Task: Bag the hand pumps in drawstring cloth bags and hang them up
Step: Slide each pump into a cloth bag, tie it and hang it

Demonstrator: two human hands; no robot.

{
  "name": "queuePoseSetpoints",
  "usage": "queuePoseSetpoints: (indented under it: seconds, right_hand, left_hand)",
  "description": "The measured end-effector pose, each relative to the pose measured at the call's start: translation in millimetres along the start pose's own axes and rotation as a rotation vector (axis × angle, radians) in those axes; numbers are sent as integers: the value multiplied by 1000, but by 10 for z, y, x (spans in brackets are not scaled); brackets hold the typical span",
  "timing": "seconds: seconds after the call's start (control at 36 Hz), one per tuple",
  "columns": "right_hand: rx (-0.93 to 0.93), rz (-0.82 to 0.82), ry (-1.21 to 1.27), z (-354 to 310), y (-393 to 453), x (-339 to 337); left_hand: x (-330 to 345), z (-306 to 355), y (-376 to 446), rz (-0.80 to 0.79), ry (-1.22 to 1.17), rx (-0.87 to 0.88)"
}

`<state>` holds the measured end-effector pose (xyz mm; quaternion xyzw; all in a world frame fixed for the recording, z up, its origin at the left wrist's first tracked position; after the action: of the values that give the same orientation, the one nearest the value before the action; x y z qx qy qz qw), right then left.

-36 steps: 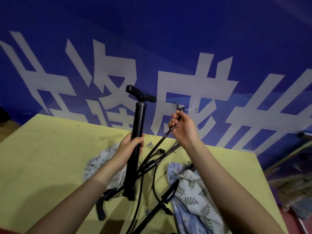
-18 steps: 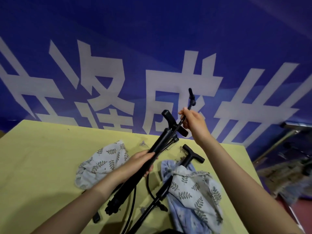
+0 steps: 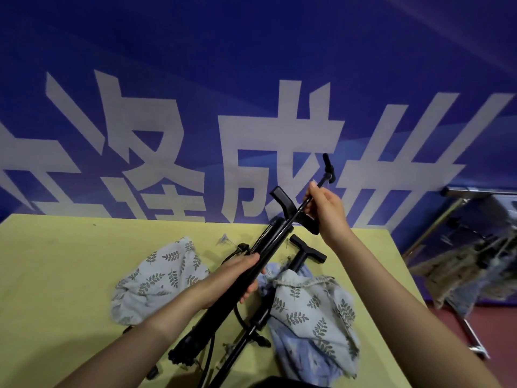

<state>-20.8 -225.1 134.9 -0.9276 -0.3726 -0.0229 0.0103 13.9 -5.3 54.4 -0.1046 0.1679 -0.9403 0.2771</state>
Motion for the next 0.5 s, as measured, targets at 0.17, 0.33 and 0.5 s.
queuePoseSetpoints:
  seconds: [0.17, 0.33, 0.5]
  right_hand:
    - [21, 59, -115, 65, 14, -35]
    - [51, 32, -237, 112, -24, -53]
    - [182, -330, -239, 243, -155, -100]
  left_hand:
    - [44, -14, 2, 11, 55, 61]
    - [79, -105, 19, 19, 25, 41]
    - [92, -114, -24, -36, -6, 1]
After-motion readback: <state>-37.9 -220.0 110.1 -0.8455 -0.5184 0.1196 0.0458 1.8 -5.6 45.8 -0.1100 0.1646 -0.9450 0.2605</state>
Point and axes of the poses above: each hand's wrist, its own y-axis towards the middle knuckle, its own x-axis out of the palm, z = x × y, the point moved 4 cm from there along y, towards the middle knuckle, and after that the axes turned 7 degrees about z, right-handed, at the moved point
